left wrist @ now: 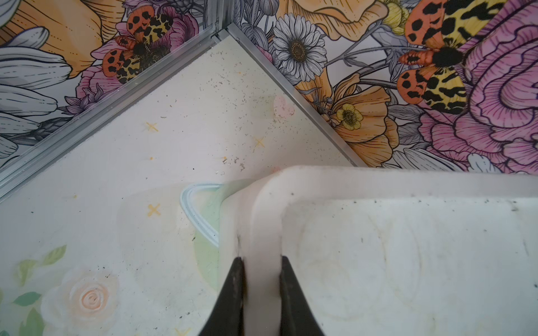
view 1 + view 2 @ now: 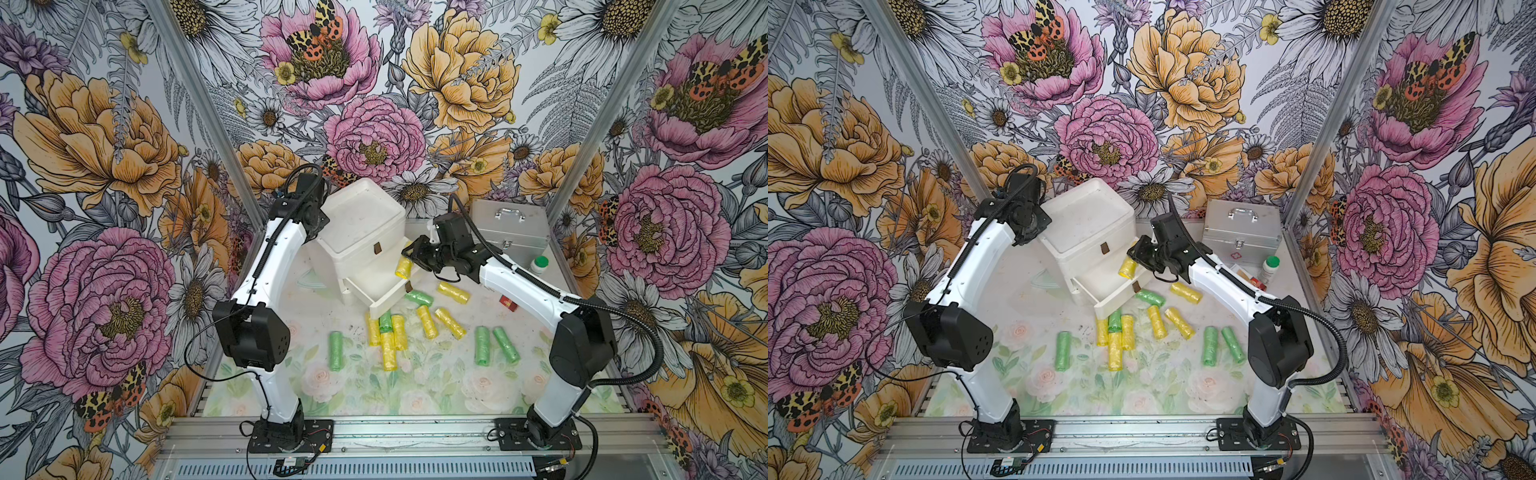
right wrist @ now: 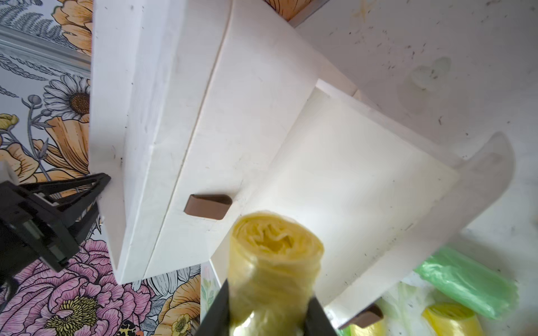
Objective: Sort the rolls of trash bags by color and place them into the drawer
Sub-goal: Place the roll of trash bags in the drawer.
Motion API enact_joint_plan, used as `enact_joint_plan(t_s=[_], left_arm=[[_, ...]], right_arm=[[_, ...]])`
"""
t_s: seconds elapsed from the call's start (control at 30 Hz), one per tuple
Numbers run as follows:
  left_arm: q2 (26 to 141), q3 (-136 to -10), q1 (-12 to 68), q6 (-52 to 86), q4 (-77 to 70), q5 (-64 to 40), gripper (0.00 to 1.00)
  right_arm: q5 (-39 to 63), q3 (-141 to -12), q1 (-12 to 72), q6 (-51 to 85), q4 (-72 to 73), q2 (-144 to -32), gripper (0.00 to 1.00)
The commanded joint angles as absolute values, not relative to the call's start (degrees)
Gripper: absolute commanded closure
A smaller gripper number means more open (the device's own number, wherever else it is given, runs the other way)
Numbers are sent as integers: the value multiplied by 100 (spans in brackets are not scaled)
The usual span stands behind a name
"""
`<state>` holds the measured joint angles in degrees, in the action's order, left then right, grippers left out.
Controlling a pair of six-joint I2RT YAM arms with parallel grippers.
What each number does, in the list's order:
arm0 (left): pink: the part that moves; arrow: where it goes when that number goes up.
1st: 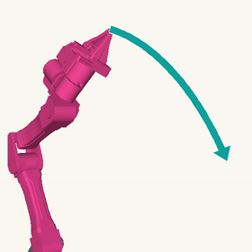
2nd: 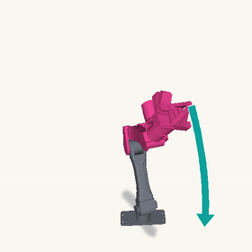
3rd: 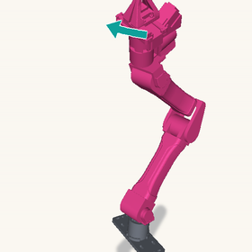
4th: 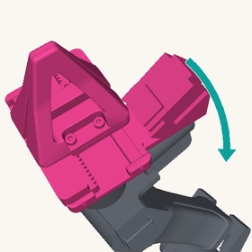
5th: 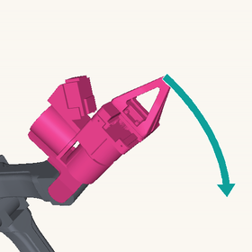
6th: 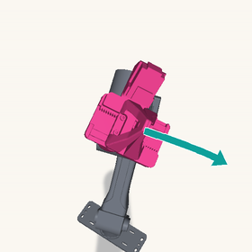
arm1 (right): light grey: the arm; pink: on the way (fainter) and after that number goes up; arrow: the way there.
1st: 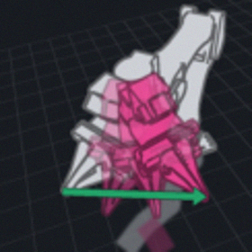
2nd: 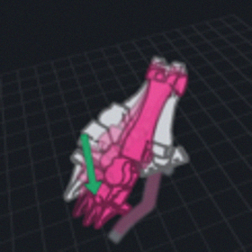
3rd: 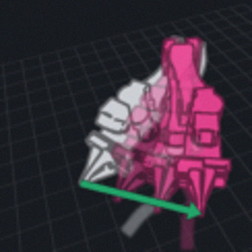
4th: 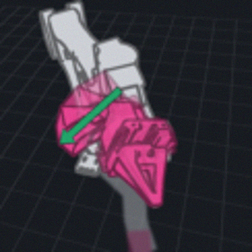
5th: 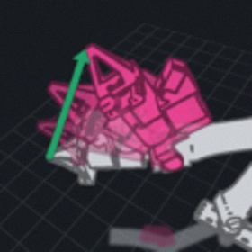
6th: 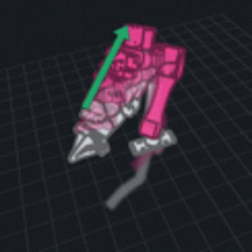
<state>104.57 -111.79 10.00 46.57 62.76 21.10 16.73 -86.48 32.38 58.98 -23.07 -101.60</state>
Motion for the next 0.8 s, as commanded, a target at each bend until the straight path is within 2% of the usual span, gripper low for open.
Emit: enact_joint_plan(t_s=[0.0,0.37,0.63,0.77], left_arm=[[10742,-10840,1159,4907,6596,723,100],[10758,-10822,1169,4873,6593,704,100],[10731,-10811,1151,4843,6600,680,100],[10723,-10802,1146,4835,6596,686,100]], right_arm=[[1516,-9032,3385,6214,-2095,-10375,65],[935,-9739,3851,6903,-2087,-11169,65],[710,-9721,3999,7298,-1978,-11478,64],[670,-9722,4016,7348,-1970,-11525,56]])
